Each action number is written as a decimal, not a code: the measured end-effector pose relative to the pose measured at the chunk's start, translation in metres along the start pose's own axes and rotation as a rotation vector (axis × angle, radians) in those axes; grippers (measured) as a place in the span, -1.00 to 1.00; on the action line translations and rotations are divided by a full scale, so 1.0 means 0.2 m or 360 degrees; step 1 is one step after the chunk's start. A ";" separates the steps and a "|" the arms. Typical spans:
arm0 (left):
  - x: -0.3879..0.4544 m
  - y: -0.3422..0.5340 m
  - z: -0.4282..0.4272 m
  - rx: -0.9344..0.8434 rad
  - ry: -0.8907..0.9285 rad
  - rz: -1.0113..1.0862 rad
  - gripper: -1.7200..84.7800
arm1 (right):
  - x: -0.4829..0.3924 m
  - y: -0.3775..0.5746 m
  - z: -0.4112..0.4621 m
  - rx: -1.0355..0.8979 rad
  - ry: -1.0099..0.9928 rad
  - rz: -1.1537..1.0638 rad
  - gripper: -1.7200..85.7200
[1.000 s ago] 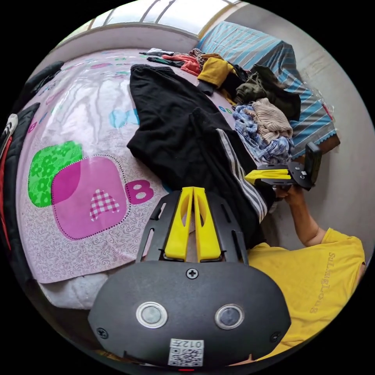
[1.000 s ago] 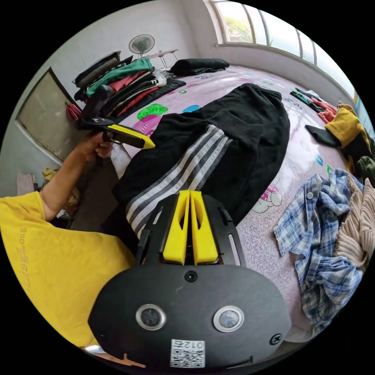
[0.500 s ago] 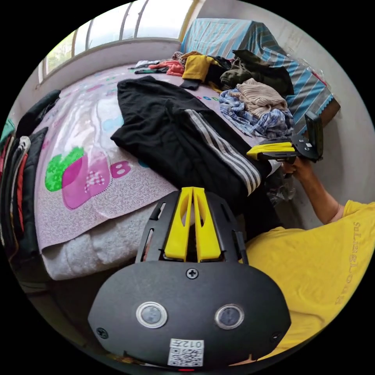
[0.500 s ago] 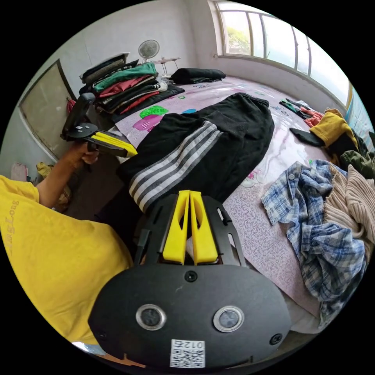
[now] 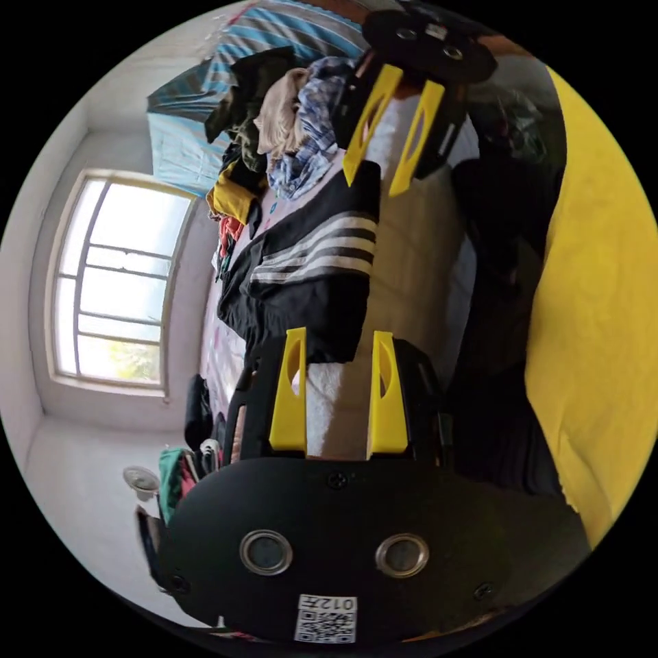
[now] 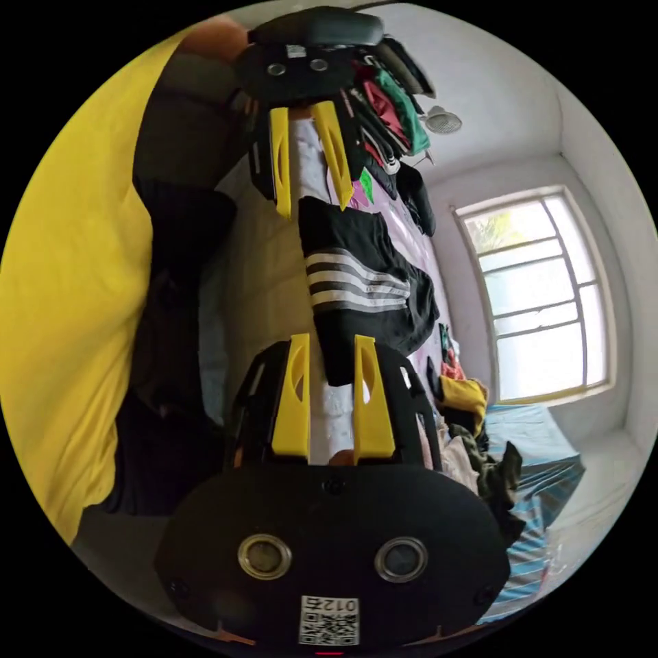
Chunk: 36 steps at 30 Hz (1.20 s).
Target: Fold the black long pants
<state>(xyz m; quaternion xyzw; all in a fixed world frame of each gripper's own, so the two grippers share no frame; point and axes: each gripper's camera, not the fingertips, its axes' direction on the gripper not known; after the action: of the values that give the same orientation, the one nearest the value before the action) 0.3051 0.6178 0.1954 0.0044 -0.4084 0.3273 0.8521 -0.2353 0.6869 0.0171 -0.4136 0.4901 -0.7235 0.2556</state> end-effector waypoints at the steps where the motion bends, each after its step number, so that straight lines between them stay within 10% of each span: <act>1: 0.04 -0.02 0.00 0.0003 -0.0021 0.0035 -0.71 | -0.04 -0.04 0.00 -0.0022 0.0040 -0.0045 -0.78; 14: 0.20 -0.06 -0.06 0.0016 0.0146 -0.0055 -0.84 | 0.05 -0.15 -0.13 -0.0061 -0.0385 0.0228 -0.89; 36: -0.09 -0.02 -0.29 0.0079 0.0334 -0.0245 -0.85 | 0.05 -0.48 -0.18 -0.0102 0.0020 0.0259 -0.87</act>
<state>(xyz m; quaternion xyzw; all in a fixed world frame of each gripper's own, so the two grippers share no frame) 0.3400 0.6211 0.1449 0.0225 -0.3073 0.2696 0.9124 -0.2670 0.7347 0.1035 -0.3759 0.5464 -0.6869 0.2971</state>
